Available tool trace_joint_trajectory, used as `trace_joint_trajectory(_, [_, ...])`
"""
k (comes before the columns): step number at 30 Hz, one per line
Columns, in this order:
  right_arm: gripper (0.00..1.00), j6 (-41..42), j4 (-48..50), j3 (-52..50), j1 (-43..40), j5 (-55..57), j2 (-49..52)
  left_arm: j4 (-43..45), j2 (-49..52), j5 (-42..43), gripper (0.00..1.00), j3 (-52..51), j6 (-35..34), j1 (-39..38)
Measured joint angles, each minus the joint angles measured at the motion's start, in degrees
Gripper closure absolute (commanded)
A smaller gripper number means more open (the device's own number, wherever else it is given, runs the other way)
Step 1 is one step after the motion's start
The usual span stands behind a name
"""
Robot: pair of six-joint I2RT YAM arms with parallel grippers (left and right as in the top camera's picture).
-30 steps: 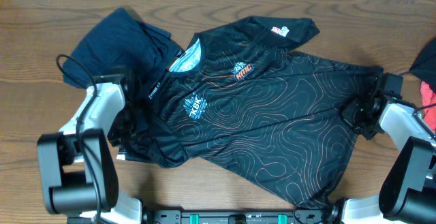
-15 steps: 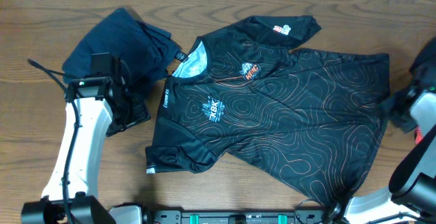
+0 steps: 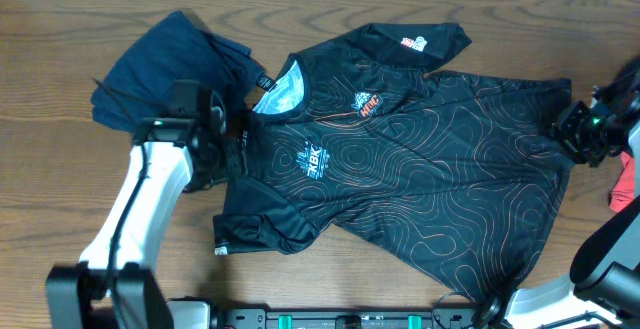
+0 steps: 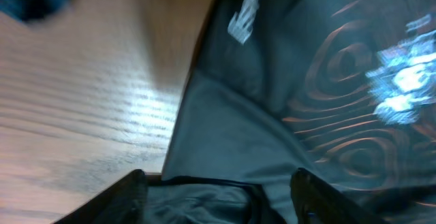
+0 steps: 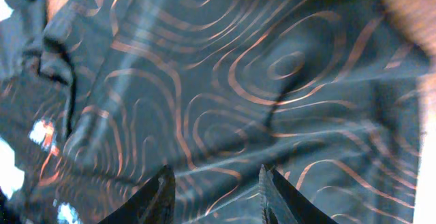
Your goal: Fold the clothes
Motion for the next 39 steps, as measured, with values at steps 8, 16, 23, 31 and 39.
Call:
trace_joint_trajectory(8, [0.61,-1.7,-0.4,0.0,2.2,-3.2,0.0,4.4,8.1,0.0,0.50,-6.7,0.3,0.0])
trace_joint_trajectory(16, [0.60,-1.9,0.3,0.0,2.8,-3.8,0.0,2.4,9.0,-1.3,0.94,-7.5,0.2,0.0])
trace_joint_trajectory(23, [0.54,-2.7,8.1,-0.2,5.4,-3.5,0.0,-7.0,9.2,-7.9,0.94,-8.3,-6.4,1.6])
trace_joint_trajectory(31, [0.80,3.8,20.7,-8.9,13.1,7.3,0.1,-5.6,9.2,-9.2,0.67,-8.3,-8.0,3.9])
trace_joint_trajectory(39, [0.99,15.8,30.5,-13.4,12.4,17.7,6.4,-4.9,9.2,-1.0,0.58,-6.1,-6.7,3.9])
